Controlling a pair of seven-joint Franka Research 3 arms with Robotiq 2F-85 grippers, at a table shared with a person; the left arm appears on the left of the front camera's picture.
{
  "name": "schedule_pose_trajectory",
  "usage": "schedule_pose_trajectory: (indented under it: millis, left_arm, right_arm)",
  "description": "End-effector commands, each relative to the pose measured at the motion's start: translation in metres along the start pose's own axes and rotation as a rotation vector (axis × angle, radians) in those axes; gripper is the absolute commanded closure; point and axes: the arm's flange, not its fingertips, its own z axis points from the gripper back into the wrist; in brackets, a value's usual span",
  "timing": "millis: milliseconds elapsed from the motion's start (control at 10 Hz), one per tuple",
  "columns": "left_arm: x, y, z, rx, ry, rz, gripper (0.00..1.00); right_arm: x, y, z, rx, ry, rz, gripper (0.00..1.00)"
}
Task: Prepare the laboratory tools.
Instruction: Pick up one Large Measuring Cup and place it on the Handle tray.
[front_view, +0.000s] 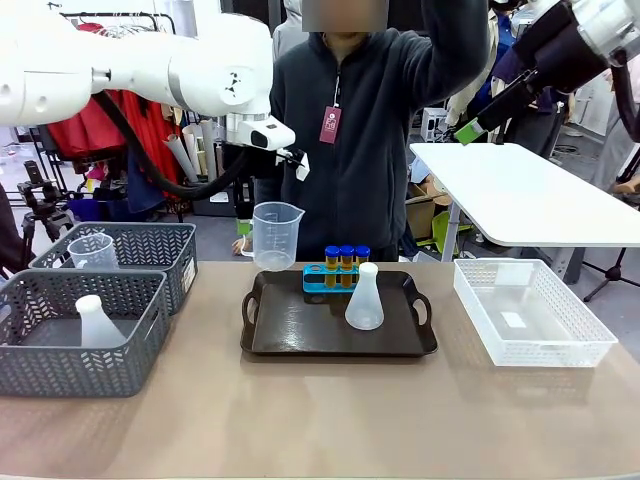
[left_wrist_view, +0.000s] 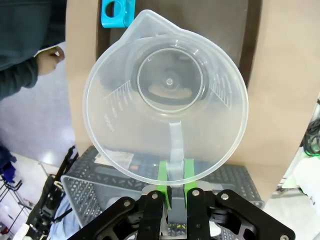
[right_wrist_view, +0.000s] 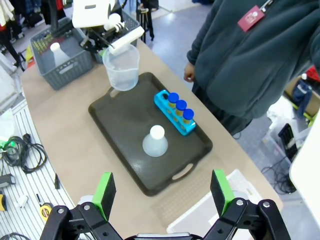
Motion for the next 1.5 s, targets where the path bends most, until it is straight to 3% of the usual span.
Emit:
schedule_pose_trajectory:
  millis: [0,600,1400]
  left_arm:
    - [0.002,0.011,-0.021,0.006,-0.013,-0.049,1.00]
    - [0.032,0.036,-0.087,-0.075,-0.026,-0.137,1.00]
    - [0.057,0.009,-0.122,-0.158,-0.065,-0.238,1.00]
  right_arm:
    - [0.000,0.000,0.001,0.000,-0.003,0.000,0.00]
    - [0.000,0.000,0.001,0.000,-0.003,0.000,0.00]
    - [0.000,0.000,0.001,0.000,-0.003,0.000,0.00]
